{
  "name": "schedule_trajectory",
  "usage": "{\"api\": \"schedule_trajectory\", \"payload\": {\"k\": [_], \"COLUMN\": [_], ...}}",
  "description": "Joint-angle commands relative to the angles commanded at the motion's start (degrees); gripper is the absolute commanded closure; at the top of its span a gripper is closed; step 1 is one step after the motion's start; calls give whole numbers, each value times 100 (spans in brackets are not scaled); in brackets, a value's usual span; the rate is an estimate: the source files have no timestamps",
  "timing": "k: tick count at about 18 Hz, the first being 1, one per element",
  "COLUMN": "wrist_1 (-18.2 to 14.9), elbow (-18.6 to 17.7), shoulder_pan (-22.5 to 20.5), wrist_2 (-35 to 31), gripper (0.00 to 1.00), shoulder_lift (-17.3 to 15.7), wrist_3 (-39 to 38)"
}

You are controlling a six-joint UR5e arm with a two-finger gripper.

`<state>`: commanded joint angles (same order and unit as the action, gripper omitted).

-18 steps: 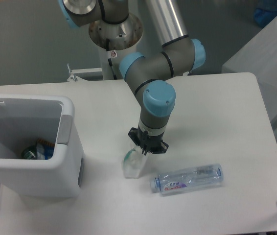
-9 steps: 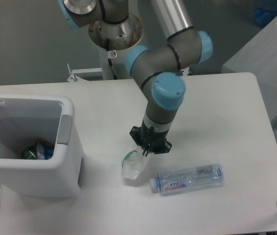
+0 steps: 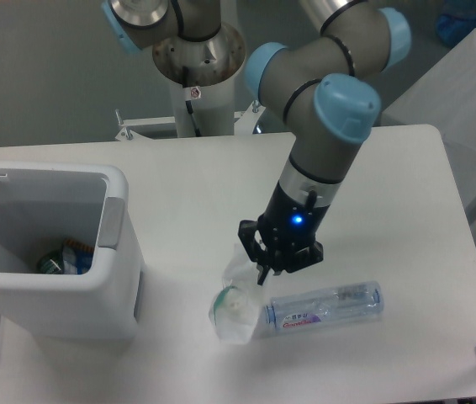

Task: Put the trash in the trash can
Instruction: 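Close the gripper on the plastic wrapper and lift it, then carry the wrapper over the white bin and lower it inside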

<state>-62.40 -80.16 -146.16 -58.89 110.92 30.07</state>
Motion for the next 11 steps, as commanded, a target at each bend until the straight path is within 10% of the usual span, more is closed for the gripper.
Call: {"api": "schedule_trajectory", "payload": {"k": [11], "wrist_1": [9], "elbow": [555], "shoulder_pan": [553], "wrist_2": [897], "gripper": [100], "shoulder_lift": [-351], "wrist_3": [-520]}}
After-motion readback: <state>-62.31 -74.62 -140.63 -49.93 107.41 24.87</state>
